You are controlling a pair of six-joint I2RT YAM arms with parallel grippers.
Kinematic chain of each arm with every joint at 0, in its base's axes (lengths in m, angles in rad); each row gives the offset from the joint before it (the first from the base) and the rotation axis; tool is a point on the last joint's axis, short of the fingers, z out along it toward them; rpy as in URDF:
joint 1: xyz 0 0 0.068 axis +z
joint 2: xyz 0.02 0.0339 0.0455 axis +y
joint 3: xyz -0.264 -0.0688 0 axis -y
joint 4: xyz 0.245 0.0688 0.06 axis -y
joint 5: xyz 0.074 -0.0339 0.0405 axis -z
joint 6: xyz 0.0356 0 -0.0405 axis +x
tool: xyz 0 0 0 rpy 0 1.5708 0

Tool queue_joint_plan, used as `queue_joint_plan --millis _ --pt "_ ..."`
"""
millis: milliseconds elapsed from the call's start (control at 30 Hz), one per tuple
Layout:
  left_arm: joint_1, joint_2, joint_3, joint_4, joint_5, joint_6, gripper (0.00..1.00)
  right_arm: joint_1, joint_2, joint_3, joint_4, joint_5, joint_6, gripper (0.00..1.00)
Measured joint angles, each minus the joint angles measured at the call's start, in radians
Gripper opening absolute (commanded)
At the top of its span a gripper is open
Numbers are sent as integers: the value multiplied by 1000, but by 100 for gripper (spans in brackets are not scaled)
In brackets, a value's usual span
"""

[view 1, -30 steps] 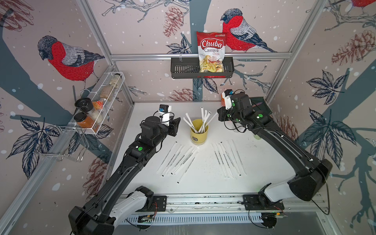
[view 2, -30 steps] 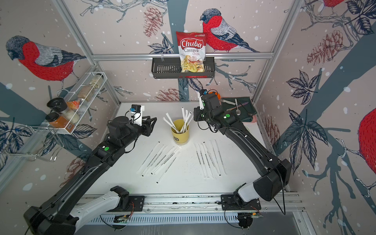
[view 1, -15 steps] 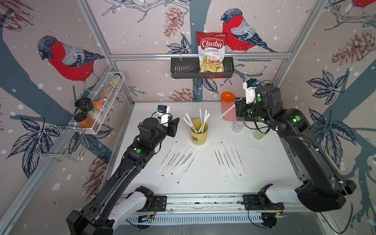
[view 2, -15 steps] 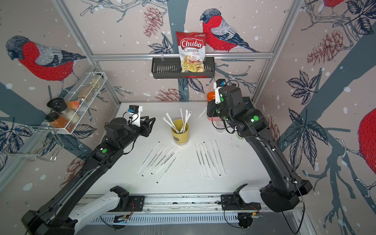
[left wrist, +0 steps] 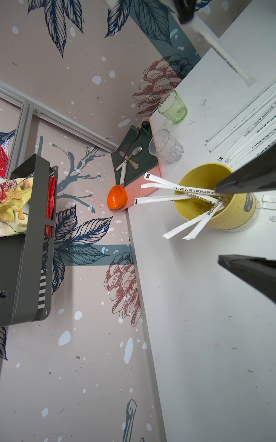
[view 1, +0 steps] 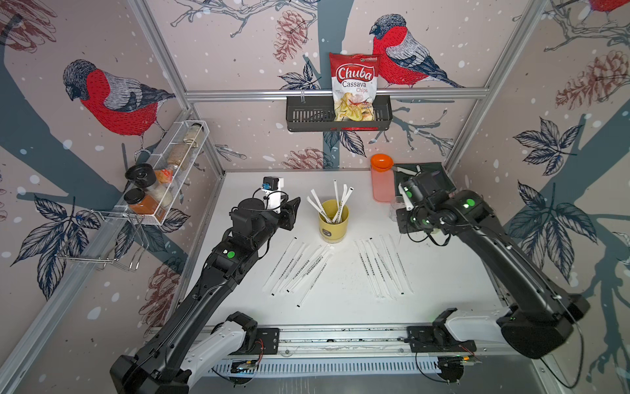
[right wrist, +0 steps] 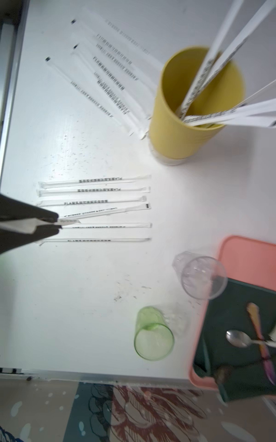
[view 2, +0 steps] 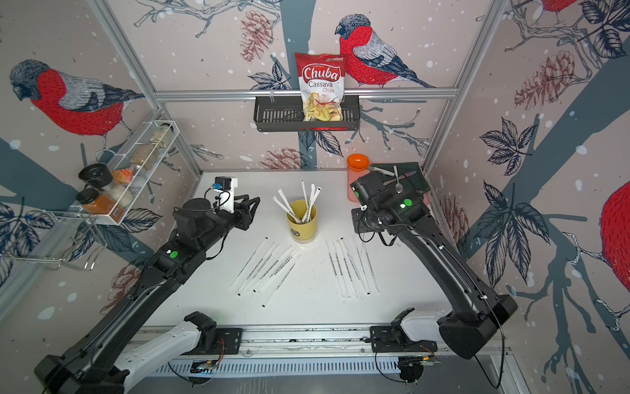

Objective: Take the straws out of the storage container
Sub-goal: Place the straw at the center of the board.

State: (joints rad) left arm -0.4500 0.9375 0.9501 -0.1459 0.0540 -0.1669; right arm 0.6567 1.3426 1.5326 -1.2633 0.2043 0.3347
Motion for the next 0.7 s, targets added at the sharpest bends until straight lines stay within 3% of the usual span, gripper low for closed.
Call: queue_joint_plan --millis 267,533,700 --pt "0 -1 -8 7 25 -13 46 40 150 -107 -18 -30 9 2" --pt "0 -18 -19 6 46 -26 46 48 318 -104 0 -108 5 4" --pt "0 -32 -23 6 50 -39 46 9 392 -85 -2 -130 5 16"
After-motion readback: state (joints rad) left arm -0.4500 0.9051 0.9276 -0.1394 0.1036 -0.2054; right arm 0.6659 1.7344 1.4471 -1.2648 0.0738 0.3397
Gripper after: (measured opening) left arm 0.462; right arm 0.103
